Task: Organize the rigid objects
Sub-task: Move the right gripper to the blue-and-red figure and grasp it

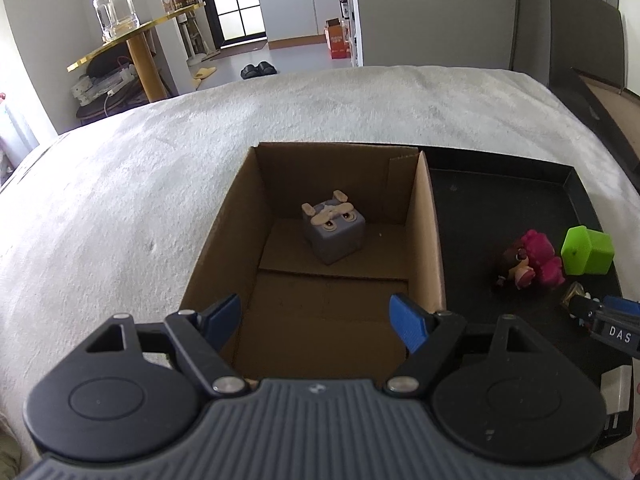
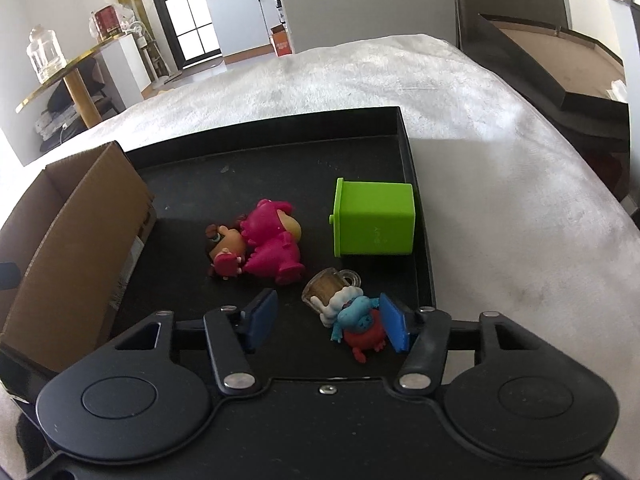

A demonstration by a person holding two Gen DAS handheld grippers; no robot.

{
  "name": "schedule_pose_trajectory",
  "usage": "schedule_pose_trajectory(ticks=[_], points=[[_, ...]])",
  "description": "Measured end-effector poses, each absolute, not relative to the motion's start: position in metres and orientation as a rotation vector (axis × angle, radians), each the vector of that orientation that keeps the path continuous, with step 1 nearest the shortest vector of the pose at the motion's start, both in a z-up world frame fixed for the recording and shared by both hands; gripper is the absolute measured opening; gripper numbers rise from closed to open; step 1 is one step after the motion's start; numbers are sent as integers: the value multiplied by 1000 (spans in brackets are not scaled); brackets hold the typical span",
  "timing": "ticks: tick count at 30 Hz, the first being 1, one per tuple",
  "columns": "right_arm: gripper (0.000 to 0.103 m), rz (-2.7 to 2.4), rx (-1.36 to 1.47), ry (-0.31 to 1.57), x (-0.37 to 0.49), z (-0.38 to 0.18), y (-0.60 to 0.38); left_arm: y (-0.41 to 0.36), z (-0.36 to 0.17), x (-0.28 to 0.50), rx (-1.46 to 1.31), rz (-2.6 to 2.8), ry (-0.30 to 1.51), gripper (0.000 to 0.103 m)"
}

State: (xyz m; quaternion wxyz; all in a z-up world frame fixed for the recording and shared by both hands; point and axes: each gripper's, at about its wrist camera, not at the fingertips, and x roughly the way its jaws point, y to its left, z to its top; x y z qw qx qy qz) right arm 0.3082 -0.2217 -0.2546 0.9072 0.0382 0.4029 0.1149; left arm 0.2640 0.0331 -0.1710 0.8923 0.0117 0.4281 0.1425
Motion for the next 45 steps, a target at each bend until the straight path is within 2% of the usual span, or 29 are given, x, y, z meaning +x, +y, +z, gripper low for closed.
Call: schedule_pose_trajectory(ticks=[4,5,8,11,19,23,25,27,29,35,37,38,40,41,45], points=[[55,233,55,808,314,-256,-225,29,-172,267,39,303,885,81],[53,228,54,810,316,-257,-227,28,-172,267,39,300,884,81],[36,243,73,848,319,-261,-226,26,-174,266,43,295,886,81],[29,237,21,850,312,-261,-220,25,-175,265,40,299,895,81],[28,235,63,892,301,-258,-220,28,-173,258,22,309,892,81],[33,238,82,911,297,-256,-216,31,-171,256,1,313,891,81],[42,245,76,915,296,-256,-213,31,-171,256,3,313,890,81],[61,239,59,916,295,-258,-211,32,-172,256,2,314,890,81],[71,230,45,917,297,-261,-210,32,-173,258,0,317,894,81],[72,231,-23,911,299,-273,-202,36,-173,260,-9,327,897,81],[68,224,-79,900,296,-274,-197,38,-173,261,-12,330,896,81],[62,221,-100,884,294,-275,-196,38,-174,261,-14,332,897,81],[50,235,-113,865,291,-275,-193,39,-175,261,-17,333,899,81],[38,235,-123,860,291,-273,-192,40,-176,261,-16,333,902,81],[38,239,-123,859,291,-271,-193,43,-177,258,-20,333,905,81]])
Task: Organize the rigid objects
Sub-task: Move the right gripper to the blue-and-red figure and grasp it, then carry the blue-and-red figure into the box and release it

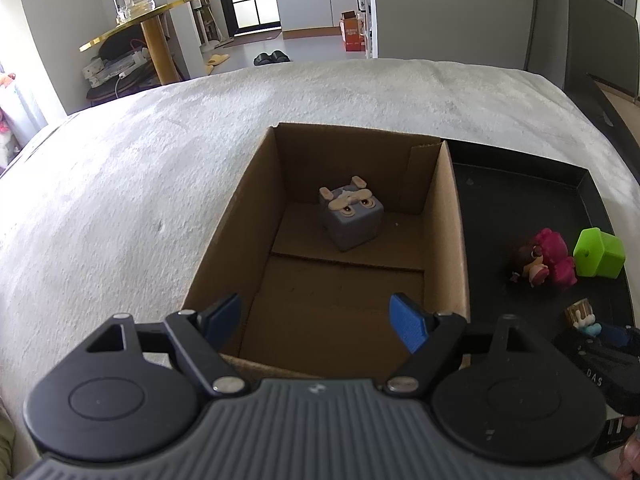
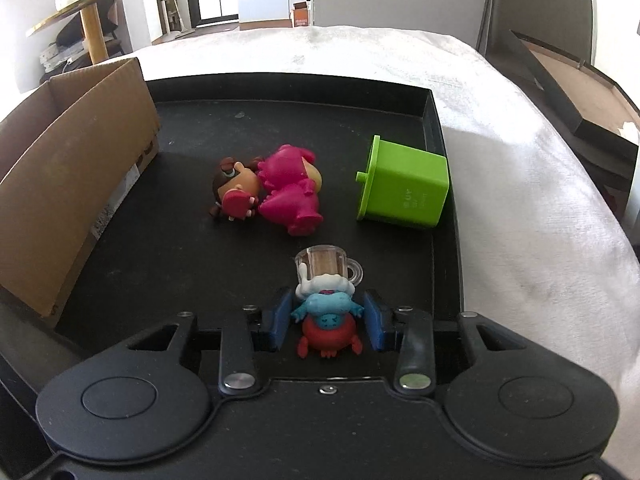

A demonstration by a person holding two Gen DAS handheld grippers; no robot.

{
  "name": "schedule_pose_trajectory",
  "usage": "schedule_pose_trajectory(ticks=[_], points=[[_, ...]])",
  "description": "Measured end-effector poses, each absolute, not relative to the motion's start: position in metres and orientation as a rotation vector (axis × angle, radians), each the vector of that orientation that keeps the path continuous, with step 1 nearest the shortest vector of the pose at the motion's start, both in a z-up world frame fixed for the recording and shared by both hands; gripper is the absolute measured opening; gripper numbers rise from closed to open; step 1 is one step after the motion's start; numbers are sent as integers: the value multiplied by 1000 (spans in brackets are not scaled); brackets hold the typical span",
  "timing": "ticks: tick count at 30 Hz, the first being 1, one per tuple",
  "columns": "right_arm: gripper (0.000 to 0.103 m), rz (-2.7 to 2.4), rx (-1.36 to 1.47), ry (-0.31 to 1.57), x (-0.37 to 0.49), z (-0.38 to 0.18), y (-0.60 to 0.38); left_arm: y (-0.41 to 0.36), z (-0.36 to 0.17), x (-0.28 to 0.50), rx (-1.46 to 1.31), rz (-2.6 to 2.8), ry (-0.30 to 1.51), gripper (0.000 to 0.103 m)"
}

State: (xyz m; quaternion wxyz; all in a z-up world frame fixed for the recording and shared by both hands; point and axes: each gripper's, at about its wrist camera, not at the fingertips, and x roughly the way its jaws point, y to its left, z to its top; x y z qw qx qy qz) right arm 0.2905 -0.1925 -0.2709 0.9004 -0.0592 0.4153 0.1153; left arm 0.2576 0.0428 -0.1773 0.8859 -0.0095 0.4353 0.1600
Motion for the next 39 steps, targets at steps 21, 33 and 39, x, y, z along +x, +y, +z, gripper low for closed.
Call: schedule_pose_trajectory(ticks=[21,33,39], points=[[38,251,-155,779,282,-241,-176,72,-173,243,-122,328,874,81],[38,278,-186,700,269,-213,-158,82,-165,234,-143,274,839,81],[38,290,-198,656,265,-187,-145,89,-155,227,-155,261,799,81]])
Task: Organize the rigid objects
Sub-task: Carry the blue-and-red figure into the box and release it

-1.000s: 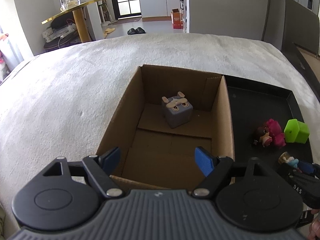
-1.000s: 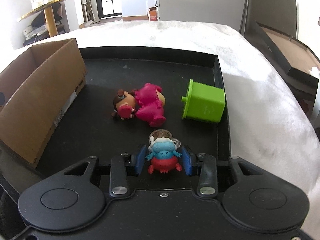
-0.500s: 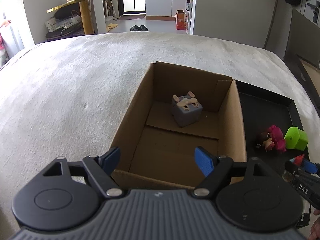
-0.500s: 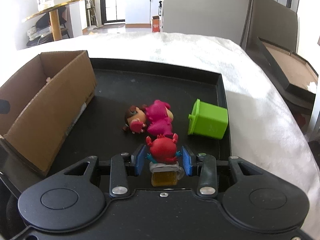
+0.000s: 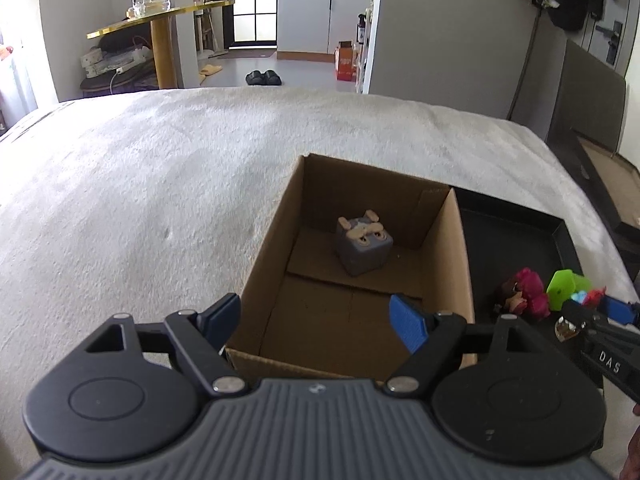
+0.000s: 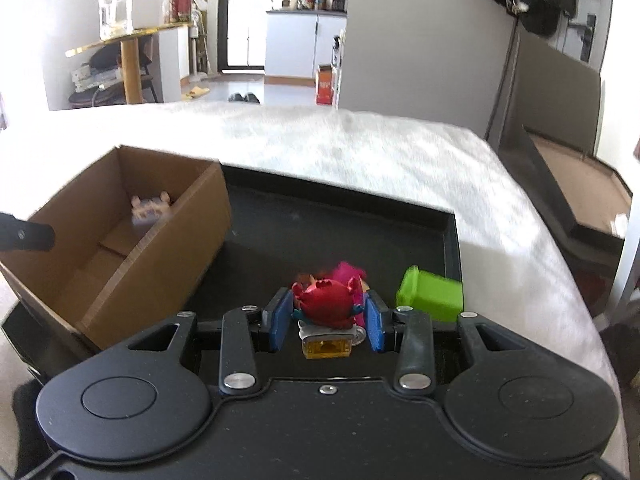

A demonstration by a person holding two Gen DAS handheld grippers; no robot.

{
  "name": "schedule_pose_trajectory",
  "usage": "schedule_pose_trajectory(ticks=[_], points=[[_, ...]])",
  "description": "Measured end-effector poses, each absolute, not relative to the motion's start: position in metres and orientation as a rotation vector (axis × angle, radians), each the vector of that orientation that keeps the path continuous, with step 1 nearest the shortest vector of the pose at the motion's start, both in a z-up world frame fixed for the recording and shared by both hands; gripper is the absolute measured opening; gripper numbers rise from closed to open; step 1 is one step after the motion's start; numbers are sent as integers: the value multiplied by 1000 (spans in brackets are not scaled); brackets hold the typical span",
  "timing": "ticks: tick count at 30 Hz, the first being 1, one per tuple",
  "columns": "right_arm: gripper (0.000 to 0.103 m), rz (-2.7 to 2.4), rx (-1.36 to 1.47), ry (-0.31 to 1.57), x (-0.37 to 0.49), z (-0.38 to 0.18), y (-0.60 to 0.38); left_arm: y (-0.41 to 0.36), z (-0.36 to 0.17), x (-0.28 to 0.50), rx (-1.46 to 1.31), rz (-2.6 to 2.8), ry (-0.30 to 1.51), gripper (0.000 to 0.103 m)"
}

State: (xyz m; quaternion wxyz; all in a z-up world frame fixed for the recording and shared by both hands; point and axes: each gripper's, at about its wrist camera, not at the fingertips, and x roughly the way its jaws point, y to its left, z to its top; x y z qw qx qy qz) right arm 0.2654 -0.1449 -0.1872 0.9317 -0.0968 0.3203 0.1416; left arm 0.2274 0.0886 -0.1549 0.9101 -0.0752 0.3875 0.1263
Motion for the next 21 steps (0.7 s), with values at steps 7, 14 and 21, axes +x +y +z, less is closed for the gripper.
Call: schedule_pose_trajectory(ticks=[7,14,21], points=[[38,314,-245,607,259,-165,-123,106,-155,224,-182,276,780,81],[38,306,-249,590,261,-156,-110,124,-166,218,-237,268,761,77],[38,291,-253,573,263,-151,-99,137,-186,213,-286,247,760,50]])
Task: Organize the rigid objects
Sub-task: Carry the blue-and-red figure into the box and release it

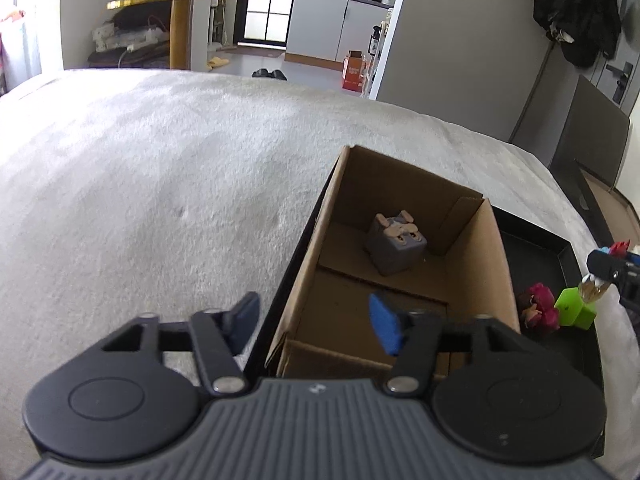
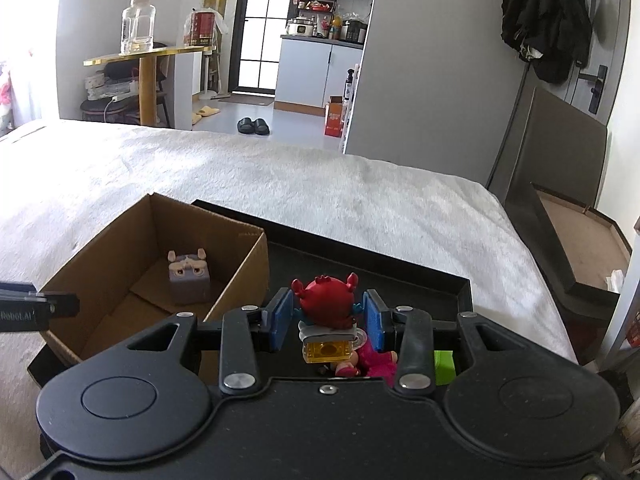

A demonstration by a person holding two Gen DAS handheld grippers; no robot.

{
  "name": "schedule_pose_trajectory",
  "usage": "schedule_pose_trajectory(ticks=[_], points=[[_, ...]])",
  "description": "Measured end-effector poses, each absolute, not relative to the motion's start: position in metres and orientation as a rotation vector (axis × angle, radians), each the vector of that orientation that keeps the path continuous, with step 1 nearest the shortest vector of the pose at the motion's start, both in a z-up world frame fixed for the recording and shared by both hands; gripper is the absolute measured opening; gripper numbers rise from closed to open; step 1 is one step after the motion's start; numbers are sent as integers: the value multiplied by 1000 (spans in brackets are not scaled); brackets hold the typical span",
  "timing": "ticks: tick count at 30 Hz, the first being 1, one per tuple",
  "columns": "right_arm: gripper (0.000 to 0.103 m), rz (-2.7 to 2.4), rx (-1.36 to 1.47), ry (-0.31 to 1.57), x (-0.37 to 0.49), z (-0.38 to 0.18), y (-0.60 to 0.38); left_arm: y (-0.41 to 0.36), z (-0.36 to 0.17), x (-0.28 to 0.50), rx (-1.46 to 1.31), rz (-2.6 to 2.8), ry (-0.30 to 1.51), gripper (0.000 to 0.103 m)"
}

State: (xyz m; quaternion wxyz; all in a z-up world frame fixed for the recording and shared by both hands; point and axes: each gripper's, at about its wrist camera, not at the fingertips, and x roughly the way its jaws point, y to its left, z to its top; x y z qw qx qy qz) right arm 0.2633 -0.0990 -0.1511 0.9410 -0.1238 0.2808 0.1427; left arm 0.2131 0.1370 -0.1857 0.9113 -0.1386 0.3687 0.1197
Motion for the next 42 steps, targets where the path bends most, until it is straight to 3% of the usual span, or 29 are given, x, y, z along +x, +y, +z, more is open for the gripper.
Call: schedule_pose_trajectory(ticks=[5,11,37,39,42], points=[[38,296,-254,580,266,-153,-90,151,-195,211,-348,254,768,28],[38,322,-254,592,268,-153,-73,159,-199,208,-409,247,753,20],[39,474,-335,577,267,-148,15,183,-205,201,-569,192,751,20],[55,502,-340,581,270,-148,20,185,-205,201,-573,189,751,20],[58,508,-335,576,268,-145,20,186,-205,201,-572,184,754,20]])
